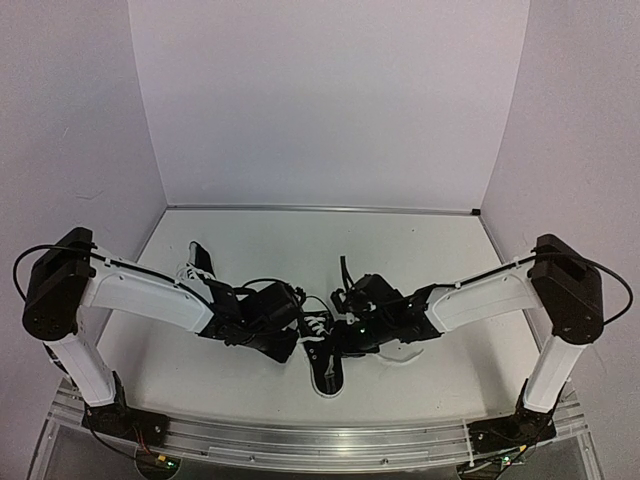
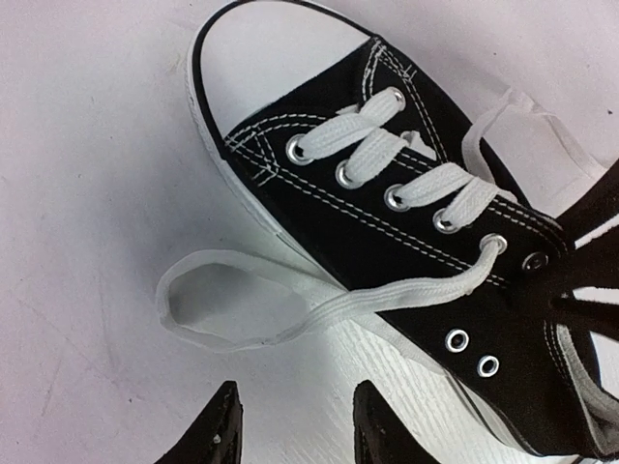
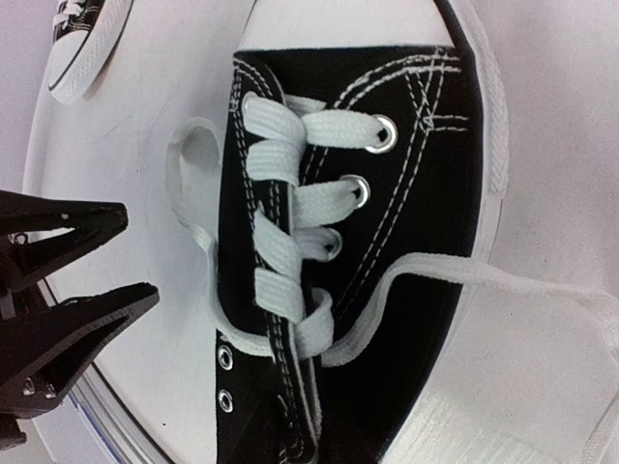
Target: Tie the shoes
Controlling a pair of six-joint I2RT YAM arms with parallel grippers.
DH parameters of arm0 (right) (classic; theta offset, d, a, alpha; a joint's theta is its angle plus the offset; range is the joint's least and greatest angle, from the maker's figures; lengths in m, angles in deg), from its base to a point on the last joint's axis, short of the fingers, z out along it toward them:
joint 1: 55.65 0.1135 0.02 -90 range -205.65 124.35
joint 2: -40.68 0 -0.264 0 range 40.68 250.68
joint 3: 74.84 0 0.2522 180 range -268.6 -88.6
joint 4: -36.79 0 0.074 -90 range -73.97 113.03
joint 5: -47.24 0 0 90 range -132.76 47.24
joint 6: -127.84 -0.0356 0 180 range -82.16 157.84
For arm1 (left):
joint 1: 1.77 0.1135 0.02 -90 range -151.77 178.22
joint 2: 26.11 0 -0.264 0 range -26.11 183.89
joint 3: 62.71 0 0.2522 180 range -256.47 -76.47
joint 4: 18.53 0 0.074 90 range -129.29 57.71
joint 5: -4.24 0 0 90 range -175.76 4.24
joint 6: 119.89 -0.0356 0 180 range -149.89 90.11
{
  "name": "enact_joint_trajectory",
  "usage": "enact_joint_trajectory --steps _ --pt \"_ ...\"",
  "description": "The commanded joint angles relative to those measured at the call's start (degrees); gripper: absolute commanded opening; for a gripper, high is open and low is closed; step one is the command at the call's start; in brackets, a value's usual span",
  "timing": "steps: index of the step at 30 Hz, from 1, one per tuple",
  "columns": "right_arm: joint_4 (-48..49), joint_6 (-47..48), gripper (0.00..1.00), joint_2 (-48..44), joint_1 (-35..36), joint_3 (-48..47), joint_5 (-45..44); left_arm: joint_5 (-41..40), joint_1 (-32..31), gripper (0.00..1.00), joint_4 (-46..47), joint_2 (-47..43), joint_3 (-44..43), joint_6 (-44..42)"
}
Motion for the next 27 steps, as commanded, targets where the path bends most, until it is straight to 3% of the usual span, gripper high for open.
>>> enact_joint_trajectory --steps 1,9,27 --pt "-0.87 0.19 0.0 -1.56 0.42 -1.16 -2.38 1.25 0.09 0.41 4.21 -1.93 1.67 3.59" --pt "-0.83 -0.69 0.0 -10.47 0.42 0.33 -5.31 0.12 -0.07 0.5 8.01 -1.56 2.71 5.41" --pt "-1.81 -1.19 0.0 -11.1 0.4 2.92 -7.77 0.4 -2.26 0.68 12.04 8.04 -4.31 3.03"
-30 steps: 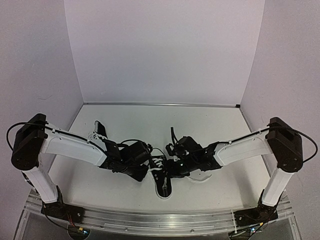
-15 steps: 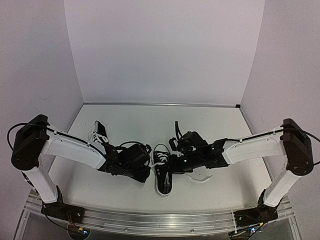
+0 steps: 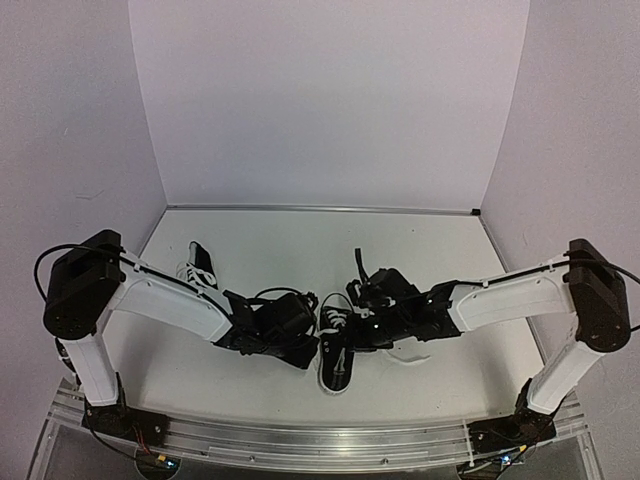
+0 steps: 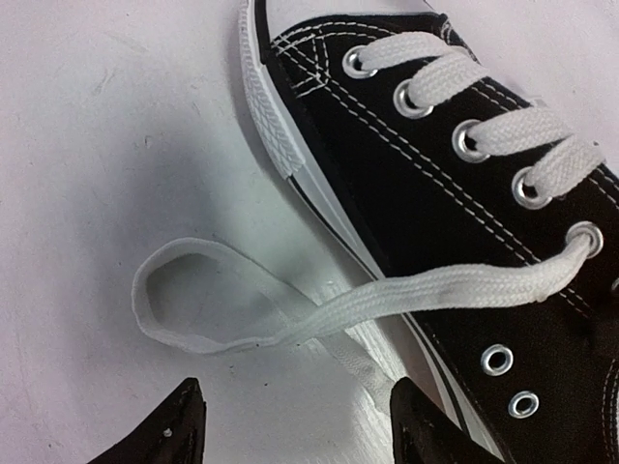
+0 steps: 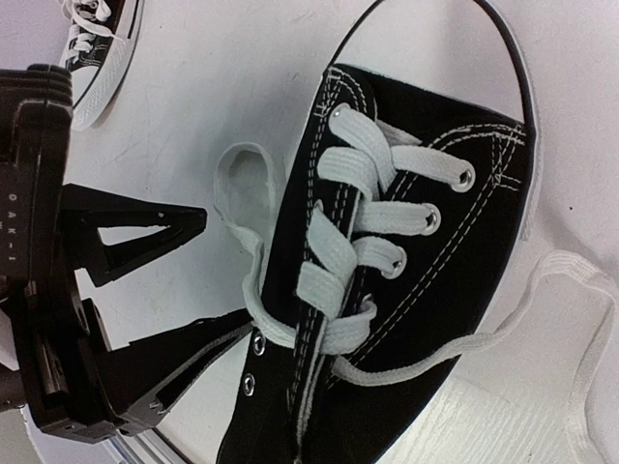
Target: Tie the shoes
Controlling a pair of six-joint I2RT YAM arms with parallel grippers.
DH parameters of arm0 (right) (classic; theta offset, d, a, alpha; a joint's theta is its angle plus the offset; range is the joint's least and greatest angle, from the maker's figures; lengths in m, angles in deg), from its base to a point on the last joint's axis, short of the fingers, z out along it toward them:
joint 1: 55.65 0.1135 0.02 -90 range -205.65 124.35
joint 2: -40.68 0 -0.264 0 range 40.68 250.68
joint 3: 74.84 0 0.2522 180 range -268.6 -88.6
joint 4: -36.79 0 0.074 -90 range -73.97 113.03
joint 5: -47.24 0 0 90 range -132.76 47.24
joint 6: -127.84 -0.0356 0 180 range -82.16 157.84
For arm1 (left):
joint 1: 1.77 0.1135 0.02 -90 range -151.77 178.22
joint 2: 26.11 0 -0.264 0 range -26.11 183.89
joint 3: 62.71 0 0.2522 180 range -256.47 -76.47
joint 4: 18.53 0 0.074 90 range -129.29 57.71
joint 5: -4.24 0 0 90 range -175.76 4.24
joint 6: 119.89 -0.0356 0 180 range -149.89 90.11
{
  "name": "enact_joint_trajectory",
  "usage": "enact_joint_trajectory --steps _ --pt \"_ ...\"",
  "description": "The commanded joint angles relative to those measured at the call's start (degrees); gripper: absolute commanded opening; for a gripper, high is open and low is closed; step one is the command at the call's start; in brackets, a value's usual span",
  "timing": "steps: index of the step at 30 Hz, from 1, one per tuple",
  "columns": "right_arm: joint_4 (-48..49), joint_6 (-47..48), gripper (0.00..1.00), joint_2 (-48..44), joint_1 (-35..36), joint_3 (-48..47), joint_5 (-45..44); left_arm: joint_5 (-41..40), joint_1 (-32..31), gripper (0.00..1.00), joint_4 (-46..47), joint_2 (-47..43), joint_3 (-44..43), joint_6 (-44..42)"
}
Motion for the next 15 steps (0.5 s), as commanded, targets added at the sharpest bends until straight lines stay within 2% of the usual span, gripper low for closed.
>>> enact_joint_trajectory --steps 1,4,7,11,15 --pt "2.53 0.11 0.0 -2.44 0.09 -0.02 -2.17 0.05 -0.85 0.69 2.5 2.11 -3.7 -1.42" --pt "2.55 0.12 0.0 -2.23 0.12 0.01 -2.19 -1.09 -1.23 0.69 -0.13 4.86 -6.04 -1.54" --pt "2.58 0.2 0.0 -2.08 0.12 -0.08 -2.19 -2.48 -1.62 0.64 -4.55 7.53 -8.42 -1.2" --pt "2.6 0.53 0.0 -1.38 0.12 -0.36 -2.08 -3.64 -1.72 0.48 -9.93 8.61 -8.59 0.08" --pt "3.58 0.37 0.0 -0.05 0.12 -0.92 -2.0 -5.07 -1.51 0.33 -13.05 5.62 -5.47 0.71"
